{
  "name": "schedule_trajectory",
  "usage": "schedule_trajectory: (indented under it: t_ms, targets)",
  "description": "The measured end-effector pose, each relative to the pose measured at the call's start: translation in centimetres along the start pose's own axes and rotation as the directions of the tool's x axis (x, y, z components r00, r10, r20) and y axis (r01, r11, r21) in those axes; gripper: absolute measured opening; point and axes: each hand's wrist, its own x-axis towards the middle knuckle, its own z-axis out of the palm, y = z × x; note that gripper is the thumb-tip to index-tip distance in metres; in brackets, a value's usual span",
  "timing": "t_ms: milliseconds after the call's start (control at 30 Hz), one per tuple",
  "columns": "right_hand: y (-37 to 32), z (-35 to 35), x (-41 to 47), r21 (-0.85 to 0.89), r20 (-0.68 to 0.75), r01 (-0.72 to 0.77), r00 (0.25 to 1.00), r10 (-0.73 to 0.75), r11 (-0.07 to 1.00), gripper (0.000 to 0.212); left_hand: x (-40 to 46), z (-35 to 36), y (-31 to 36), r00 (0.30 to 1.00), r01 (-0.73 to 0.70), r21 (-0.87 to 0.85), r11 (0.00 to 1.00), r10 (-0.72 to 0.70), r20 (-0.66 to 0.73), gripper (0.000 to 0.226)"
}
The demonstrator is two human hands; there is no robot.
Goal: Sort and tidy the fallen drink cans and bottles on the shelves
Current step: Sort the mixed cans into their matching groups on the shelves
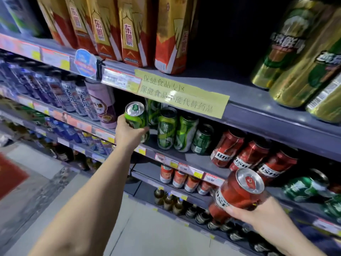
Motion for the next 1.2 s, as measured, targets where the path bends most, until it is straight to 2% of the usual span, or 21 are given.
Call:
schedule_trajectory:
  t_ms: [267,367,400,467,500,533,567,600,700,800,867,933,1033,1100,1200]
  targets:
    - [-0.8,1.6,2.9,0.018,-0.151,0.026,0.988,-0.023,1.000,0.040,3.0,3.3,-0.4,0.986,-0.004,0.061,0.998,-0.006,0.167,0.046]
    - [-0.9,2.3,4.5,0.050,-0.180,0.020,0.984,-0.011,0.999,0.035,3.3,2.9,-0.3,0.974,0.027,0.094,0.995,-0.048,0.220,0.049]
    - [-0.8,2.6,4.9,0.076,-0.182,0.008,0.983,0.006,0.997,0.034,3.0,2.6,-0.4,0.981,0.031,0.082,0.996,-0.046,0.190,0.053]
    - [-0.7,3.2,5.7,0.108,-0.209,-0.008,0.978,0.031,0.994,0.035,0.9,2.4,-0.5,0.999,0.005,0.039,0.999,-0.003,-0.038,0.062]
    - [-0.4,3.4,6.0,0.106,-0.225,-0.011,0.974,0.035,0.994,0.039,-0.9,2.7,-0.4,0.983,-0.077,0.012,0.997,0.078,-0.164,0.061]
    - [-0.2,3.5,6.3,0.096,-0.231,-0.021,0.972,0.042,0.995,0.045,-3.0,3.3,-0.2,0.960,-0.187,-0.014,0.982,0.180,-0.216,0.056]
    - [-0.1,3.5,6.4,0.081,-0.234,-0.030,0.971,0.048,0.996,0.050,-5.1,4.2,0.3,0.948,-0.280,-0.028,0.959,0.272,-0.164,0.052]
    - [0.0,3.6,6.5,0.063,-0.243,-0.041,0.969,0.055,0.997,0.050,-7.0,5.3,0.7,0.940,-0.340,-0.015,0.940,0.340,-0.030,0.051]
    - [0.1,3.3,6.3,0.033,-0.286,-0.036,0.957,0.044,0.999,0.044,-9.8,9.2,1.6,0.841,-0.458,0.206,0.865,0.346,0.416,0.062]
    - [0.3,2.9,5.6,0.018,-0.292,-0.038,0.956,0.042,0.999,0.048,-9.6,12.2,2.8,0.749,-0.559,0.321,0.765,0.299,0.591,0.074]
    - [0.8,2.6,4.9,0.006,-0.306,-0.052,0.951,0.051,0.999,0.049,-9.3,13.4,3.2,0.747,-0.546,0.374,0.750,0.235,0.622,0.080]
    - [1.3,2.0,4.1,0.014,-0.317,-0.065,0.946,0.067,0.998,0.050,-9.6,13.8,3.2,0.797,-0.525,0.439,0.729,0.241,0.554,0.066]
    - [2.1,1.2,3.2,0.043,-0.346,-0.090,0.933,0.099,0.995,0.052,-10.8,13.8,3.1,0.844,-0.535,0.440,0.722,0.423,0.330,0.040]
    - [2.7,0.8,2.9,0.041,-0.380,-0.102,0.918,0.110,0.994,0.054,-11.2,14.1,2.7,0.842,-0.539,0.415,0.733,0.484,0.239,0.043]
    - [3.2,-0.2,2.4,0.032,-0.411,-0.129,0.902,0.130,0.991,0.052,-11.9,14.8,2.5,0.854,-0.519,0.376,0.768,0.452,0.257,0.045]
